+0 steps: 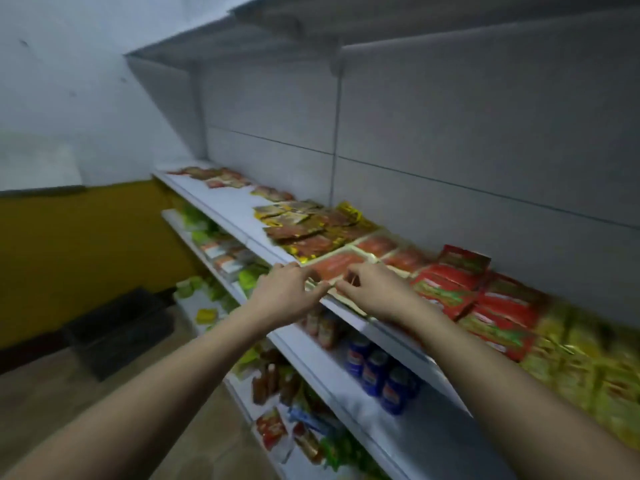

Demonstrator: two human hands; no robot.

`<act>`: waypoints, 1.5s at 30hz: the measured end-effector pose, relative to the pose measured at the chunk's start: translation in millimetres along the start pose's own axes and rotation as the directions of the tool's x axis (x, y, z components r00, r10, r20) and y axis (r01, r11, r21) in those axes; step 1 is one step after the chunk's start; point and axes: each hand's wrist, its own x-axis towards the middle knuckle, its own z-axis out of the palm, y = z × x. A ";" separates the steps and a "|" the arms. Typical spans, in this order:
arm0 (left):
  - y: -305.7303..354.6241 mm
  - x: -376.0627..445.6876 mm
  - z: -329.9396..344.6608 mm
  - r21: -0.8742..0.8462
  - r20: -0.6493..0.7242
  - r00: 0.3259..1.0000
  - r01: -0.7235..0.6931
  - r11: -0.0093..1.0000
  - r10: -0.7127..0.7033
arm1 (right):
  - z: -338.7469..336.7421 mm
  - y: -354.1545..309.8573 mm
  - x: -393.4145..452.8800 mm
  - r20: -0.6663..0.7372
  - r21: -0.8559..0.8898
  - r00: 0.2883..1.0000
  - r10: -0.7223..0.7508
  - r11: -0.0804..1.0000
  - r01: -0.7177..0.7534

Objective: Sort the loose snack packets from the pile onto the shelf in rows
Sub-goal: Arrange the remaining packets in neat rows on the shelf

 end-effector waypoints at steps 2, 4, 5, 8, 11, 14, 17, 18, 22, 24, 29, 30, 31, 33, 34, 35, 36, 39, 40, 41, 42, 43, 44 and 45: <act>-55.7 3.8 -27.2 0.023 -0.043 0.997 0.067 0.998 -0.066 | 16.4 -41.7 37.8 0.012 0.004 0.999 -0.052 0.999 0.052; -106.1 10.9 -48.4 0.020 -0.089 0.988 0.128 0.992 -0.125 | 32.2 -76.5 73.6 0.016 0.012 0.996 -0.084 0.996 0.084; -128.5 15.0 -55.1 0.005 -0.110 0.983 0.151 0.989 -0.149 | 41.5 -91.7 90.8 0.018 0.028 0.995 -0.096 0.995 0.096; -182.3 30.6 -62.5 -0.070 -0.138 0.969 0.197 0.978 -0.205 | 77.9 -127.3 143.8 0.023 0.114 0.994 -0.105 0.988 0.102; -240.2 59.4 -61.3 -0.111 -0.136 0.952 0.260 0.959 -0.273 | 120.9 -148.8 204.7 0.082 0.213 0.989 -0.121 0.972 0.101; -303.1 99.3 -63.0 -0.053 -0.114 0.949 0.288 0.956 -0.293 | 153.4 -153.7 271.6 0.110 0.287 0.990 -0.089 0.956 0.054; -354.8 144.7 -65.5 -0.032 -0.100 0.948 0.301 0.953 -0.302 | 175.0 -161.4 340.3 0.119 0.350 0.991 -0.056 0.937 0.011; -368.3 158.7 -65.3 -0.038 -0.081 0.948 0.305 0.951 -0.308 | 179.6 -167.7 360.9 0.126 0.355 0.991 -0.054 0.935 0.006; -419.5 218.8 -70.5 -0.015 -0.057 0.950 0.307 0.951 -0.308 | 189.2 -203.8 444.2 0.127 0.346 0.988 -0.083 0.938 0.034; -444.3 244.5 -75.3 0.007 -0.068 0.955 0.290 0.957 -0.289 | 194.3 -219.5 478.3 0.122 0.339 0.988 -0.091 0.940 0.045; -523.0 299.0 -78.1 -0.007 -0.039 0.956 0.290 0.957 -0.290 | 228.1 -243.9 552.6 0.154 0.310 0.986 -0.062 0.951 0.012; -539.1 308.9 -77.1 -0.014 -0.033 0.960 0.279 0.960 -0.280 | 235.3 -246.8 566.7 0.161 0.297 0.986 -0.049 0.955 -0.001; -556.3 319.0 -75.2 -0.022 -0.026 0.963 0.266 0.964 -0.267 | 243.7 -250.0 582.0 0.170 0.281 0.985 -0.029 0.960 -0.020; -593.9 340.8 -73.9 -0.037 -0.016 0.973 0.230 0.973 -0.231 | 258.6 -260.0 615.7 0.172 0.246 0.985 0.010 0.968 -0.053; -614.0 352.1 -73.9 -0.048 -0.005 0.977 0.214 0.976 -0.215 | 265.1 -266.5 633.4 0.167 0.236 0.986 0.027 0.970 -0.066; -634.1 363.5 -74.1 -0.062 0.009 0.979 0.205 0.977 -0.204 | 272.2 -274.0 651.9 0.159 0.232 0.986 0.042 0.969 -0.079; -654.4 375.4 -74.7 -0.073 0.023 0.981 0.195 0.978 -0.194 | 280.0 -282.5 671.4 0.148 0.235 0.987 0.055 0.968 -0.089; -709.5 406.8 -75.5 -0.085 0.070 0.983 0.176 0.981 -0.171 | 302.6 -314.8 722.5 0.158 0.237 0.983 0.092 0.963 -0.128; -726.0 417.3 -75.8 -0.090 0.077 0.983 0.172 0.981 -0.166 | 309.9 -325.4 738.2 0.164 0.240 0.981 0.106 0.960 -0.144; -742.2 428.5 -76.1 -0.095 0.078 0.984 0.166 0.981 -0.159 | 317.7 -334.2 753.5 0.166 0.249 0.979 0.120 0.955 -0.159; -757.8 440.9 -77.0 -0.099 0.070 0.986 0.158 0.982 -0.151 | 324.6 -341.8 769.1 0.161 0.263 0.978 0.132 0.949 -0.172; -772.0 453.7 -77.2 -0.103 0.059 0.988 0.147 0.984 -0.141 | 330.7 -347.0 784.8 0.150 0.280 0.978 0.145 0.943 -0.183; -784.3 466.0 -76.3 -0.109 0.050 0.990 0.136 0.985 -0.131 | 335.2 -351.3 799.2 0.139 0.290 0.978 0.156 0.938 -0.191; -795.8 478.0 -73.9 -0.123 0.043 0.992 0.126 0.984 -0.121 | 340.5 -353.7 813.7 0.131 0.297 0.977 0.168 0.934 -0.200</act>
